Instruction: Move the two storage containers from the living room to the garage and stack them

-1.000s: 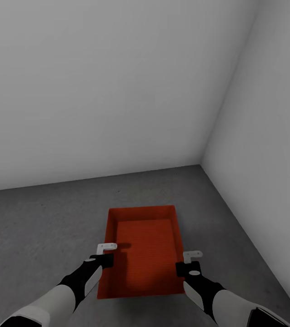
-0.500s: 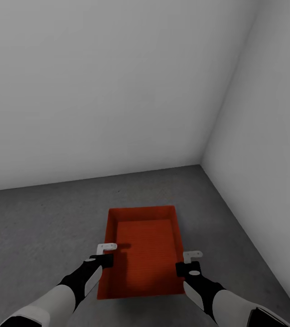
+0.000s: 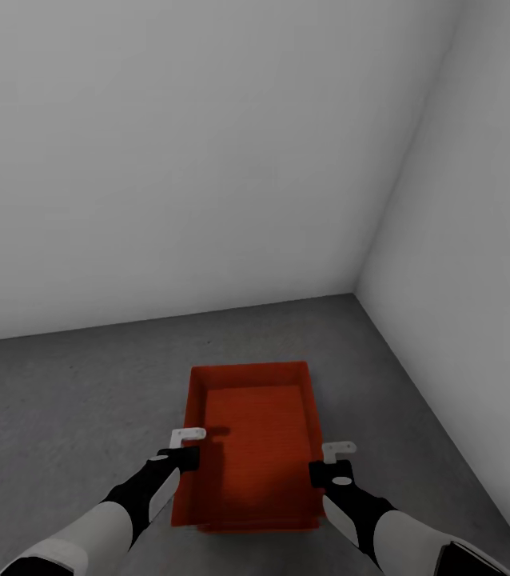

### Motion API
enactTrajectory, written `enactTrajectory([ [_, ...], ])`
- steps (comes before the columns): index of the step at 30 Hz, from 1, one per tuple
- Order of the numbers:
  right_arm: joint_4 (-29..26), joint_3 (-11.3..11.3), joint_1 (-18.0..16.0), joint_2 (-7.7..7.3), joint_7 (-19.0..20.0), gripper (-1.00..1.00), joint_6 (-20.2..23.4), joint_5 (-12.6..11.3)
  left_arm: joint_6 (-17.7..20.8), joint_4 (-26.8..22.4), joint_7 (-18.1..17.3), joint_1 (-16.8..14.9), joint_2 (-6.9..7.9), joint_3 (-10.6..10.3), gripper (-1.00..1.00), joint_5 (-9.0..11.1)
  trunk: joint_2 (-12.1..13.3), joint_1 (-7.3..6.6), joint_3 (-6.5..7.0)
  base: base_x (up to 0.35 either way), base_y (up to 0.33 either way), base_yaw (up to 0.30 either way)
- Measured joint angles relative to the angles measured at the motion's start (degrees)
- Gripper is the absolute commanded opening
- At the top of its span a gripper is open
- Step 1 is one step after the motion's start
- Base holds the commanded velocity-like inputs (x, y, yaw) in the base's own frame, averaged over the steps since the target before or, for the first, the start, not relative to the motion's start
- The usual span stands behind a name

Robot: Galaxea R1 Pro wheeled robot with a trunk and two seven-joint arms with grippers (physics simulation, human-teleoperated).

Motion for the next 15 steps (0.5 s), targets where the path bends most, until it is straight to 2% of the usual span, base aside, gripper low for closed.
enactTrajectory([
  [15,0.00,-0.07,0.00,0.01,0.00,-1.00,-0.11,0.00,0.08,-0.14,-0.16,0.00,0.02,0.23,-1.00,-0.33,0.00,0.02,0.00,0.015,0.001,0.000],
])
